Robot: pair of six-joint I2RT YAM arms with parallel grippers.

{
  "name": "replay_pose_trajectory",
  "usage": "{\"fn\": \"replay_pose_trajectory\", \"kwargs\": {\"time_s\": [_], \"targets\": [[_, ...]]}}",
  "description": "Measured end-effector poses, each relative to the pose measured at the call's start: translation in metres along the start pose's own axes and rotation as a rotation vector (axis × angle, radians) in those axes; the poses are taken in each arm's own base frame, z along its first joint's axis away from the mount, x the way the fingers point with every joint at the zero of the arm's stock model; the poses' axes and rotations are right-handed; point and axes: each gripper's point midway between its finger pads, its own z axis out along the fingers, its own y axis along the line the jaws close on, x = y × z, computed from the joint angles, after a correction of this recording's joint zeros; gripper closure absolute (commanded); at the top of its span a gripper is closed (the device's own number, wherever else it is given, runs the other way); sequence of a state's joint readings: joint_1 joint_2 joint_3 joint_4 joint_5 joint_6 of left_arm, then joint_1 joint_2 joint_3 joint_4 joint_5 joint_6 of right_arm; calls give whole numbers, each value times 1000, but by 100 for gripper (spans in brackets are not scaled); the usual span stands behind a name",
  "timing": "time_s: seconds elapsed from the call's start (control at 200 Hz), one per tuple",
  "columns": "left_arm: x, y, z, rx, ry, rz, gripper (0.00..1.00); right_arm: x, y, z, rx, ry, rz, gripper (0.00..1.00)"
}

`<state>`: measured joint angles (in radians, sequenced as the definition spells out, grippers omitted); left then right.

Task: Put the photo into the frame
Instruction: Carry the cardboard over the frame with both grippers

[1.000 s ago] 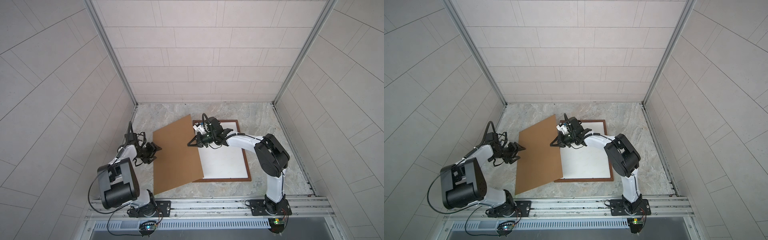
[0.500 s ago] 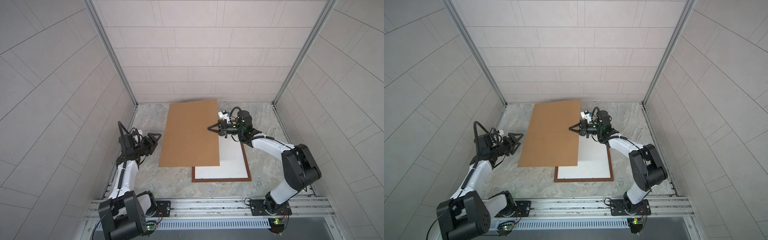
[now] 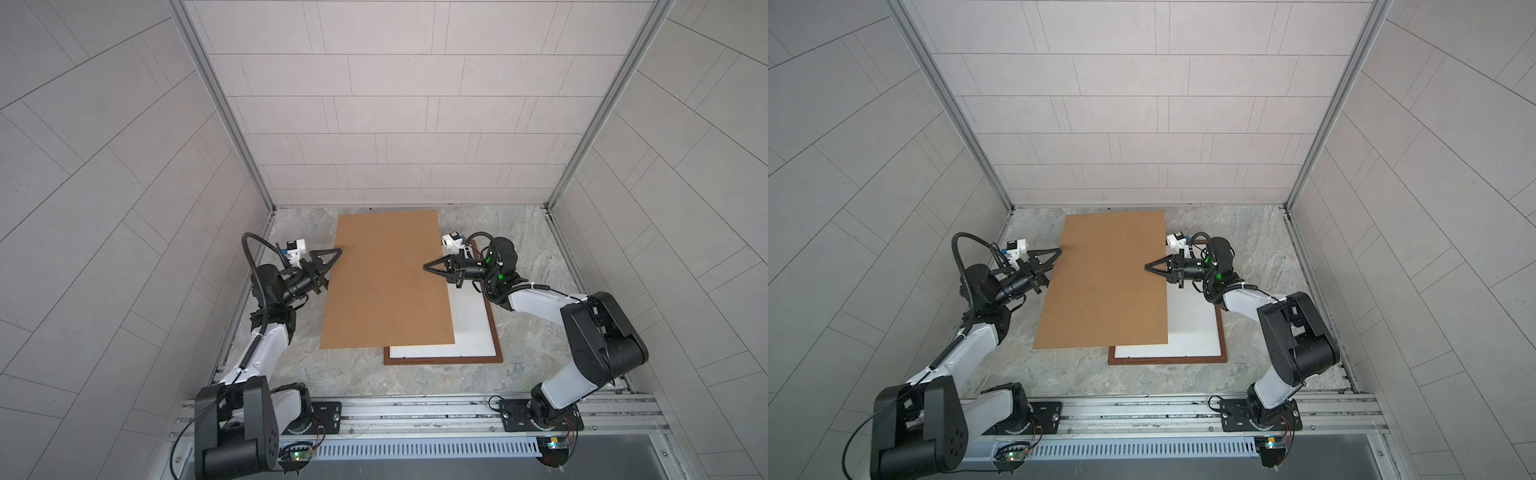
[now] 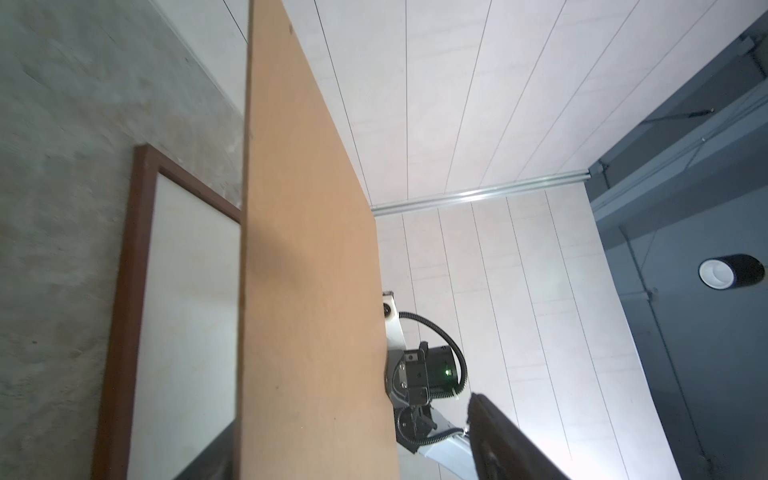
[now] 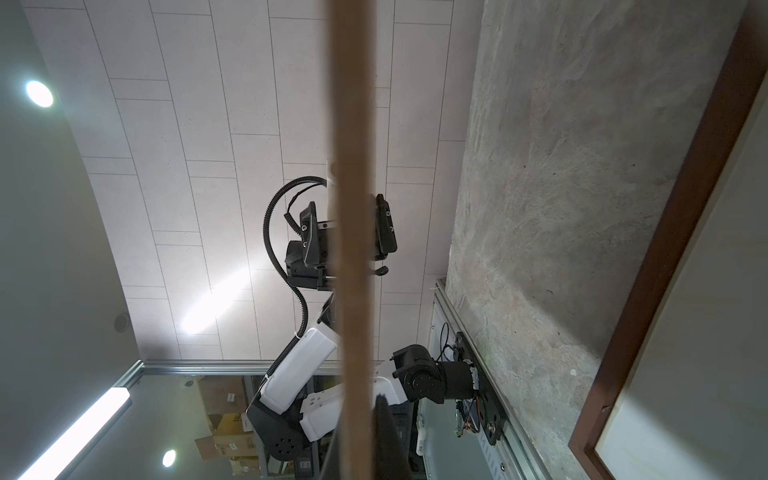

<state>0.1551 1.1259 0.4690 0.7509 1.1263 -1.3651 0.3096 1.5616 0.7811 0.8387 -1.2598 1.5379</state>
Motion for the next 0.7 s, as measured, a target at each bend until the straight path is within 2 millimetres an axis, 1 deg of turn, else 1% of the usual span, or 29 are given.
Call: {"fn": "replay_pose_trajectory", "kwargs": {"time_s": [0.085,0.15,0.22,0.295,0.345,0.44,0.565,0.696], "targets": [[11,0,3,7,38,-13,28,5,3,-2,48,5,-31,100],[17,2,1,6,47,-31,32,5,5,-4,137,2,-88,100],[23,2,-1,8,53,-46,44,4,16,-6,213,8,-161,100],[29,-1,-3,16,61,-54,53,9,27,-12,252,25,-233,100],[33,-4,-3,23,71,-50,53,13,29,-17,272,32,-260,100],[42,-10,-2,37,99,-46,55,21,24,-23,299,51,-270,100],[53,-14,0,52,135,-59,57,25,19,-28,317,70,-263,100],[64,-21,5,75,175,-67,60,24,21,-33,320,82,-262,100]]}}
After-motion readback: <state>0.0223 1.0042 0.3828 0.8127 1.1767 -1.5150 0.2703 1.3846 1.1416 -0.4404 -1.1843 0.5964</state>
